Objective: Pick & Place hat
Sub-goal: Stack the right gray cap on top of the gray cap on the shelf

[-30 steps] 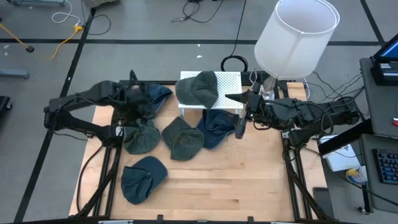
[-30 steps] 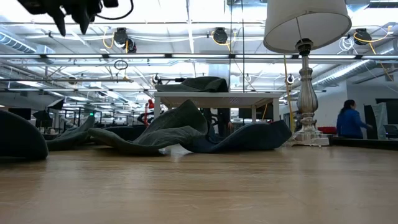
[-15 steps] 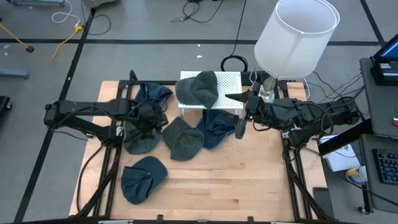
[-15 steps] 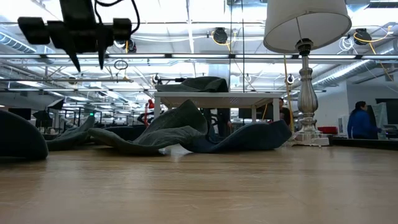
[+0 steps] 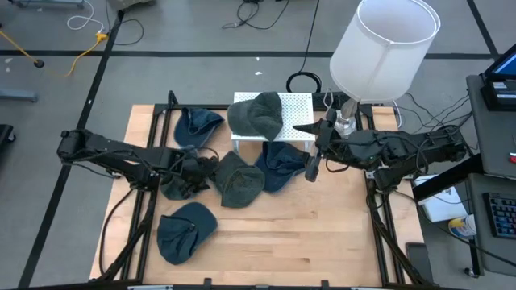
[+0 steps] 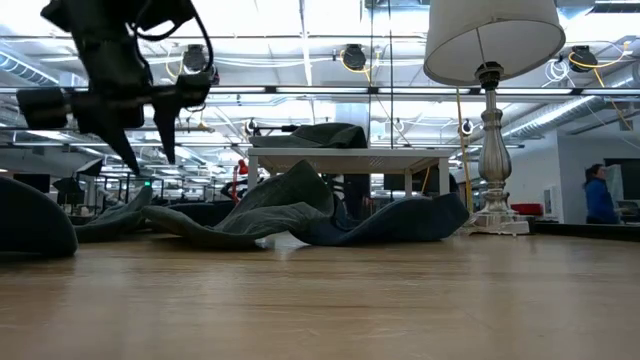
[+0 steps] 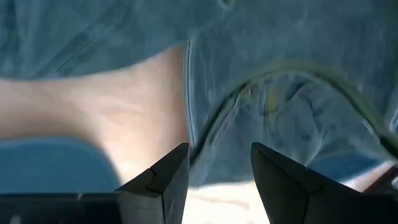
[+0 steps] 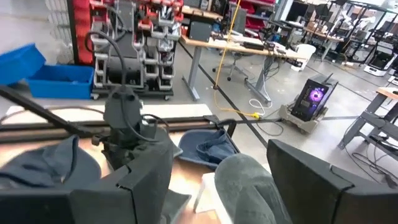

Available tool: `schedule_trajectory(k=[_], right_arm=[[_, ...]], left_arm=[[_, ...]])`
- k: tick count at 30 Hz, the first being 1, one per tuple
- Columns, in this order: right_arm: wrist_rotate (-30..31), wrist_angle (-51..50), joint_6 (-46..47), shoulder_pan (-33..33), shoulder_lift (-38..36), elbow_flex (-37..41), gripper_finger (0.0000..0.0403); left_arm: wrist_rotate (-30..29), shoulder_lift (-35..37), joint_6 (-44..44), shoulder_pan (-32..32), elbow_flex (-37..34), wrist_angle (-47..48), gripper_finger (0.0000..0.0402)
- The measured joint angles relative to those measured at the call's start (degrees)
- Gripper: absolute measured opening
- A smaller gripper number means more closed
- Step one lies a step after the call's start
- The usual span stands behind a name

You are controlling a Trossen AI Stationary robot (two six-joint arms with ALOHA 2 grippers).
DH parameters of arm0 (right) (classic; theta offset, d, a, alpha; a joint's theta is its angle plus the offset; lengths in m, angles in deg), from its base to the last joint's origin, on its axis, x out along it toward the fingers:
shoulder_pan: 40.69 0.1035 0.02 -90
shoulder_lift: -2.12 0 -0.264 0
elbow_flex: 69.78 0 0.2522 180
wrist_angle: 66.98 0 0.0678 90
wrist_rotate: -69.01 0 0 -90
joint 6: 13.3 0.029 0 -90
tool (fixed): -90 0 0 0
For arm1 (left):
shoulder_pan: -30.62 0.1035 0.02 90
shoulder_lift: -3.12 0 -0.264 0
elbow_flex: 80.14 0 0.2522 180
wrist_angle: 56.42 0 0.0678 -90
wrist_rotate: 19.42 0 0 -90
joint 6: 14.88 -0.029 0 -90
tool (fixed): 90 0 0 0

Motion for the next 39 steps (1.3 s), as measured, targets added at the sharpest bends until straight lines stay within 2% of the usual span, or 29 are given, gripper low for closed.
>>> schedule_trajectory(k=[9,13,23,28,32,39], right_arm=[[0.0,-1.13,-0.39,0.0,0.0,0.0,0.0254],[0.0,-1.12,-1.36,0.0,0.0,0.0,0.0254],[0.0,-1.03,-2.97,0.0,0.0,0.0,0.0254],[-0.01,-1.23,-2.98,0.0,0.0,0.01,0.0254],[-0.01,-1.39,-2.99,0.0,0.0,0.0,0.0254],[-0.02,-1.41,-2.97,0.0,0.02,0.0,0.0254]], left_arm=[[-4.19,-0.56,5.99,-2.68,-6.94,-9.01,0.0177],[-3.61,-4.2,6.12,-2.91,-7.34,-9.82,0.0177],[-5.73,-14.39,5.65,-2.89,-7.15,-19.69,0.0177],[-6.22,-16.12,6.09,-3.27,-7.15,-22.01,0.0174],[-6.14,-16.16,6.44,-3.29,-7.15,-22.24,0.0136],[-5.89,-16.33,6.53,-3.84,-7.17,-24.01,0.0026]])
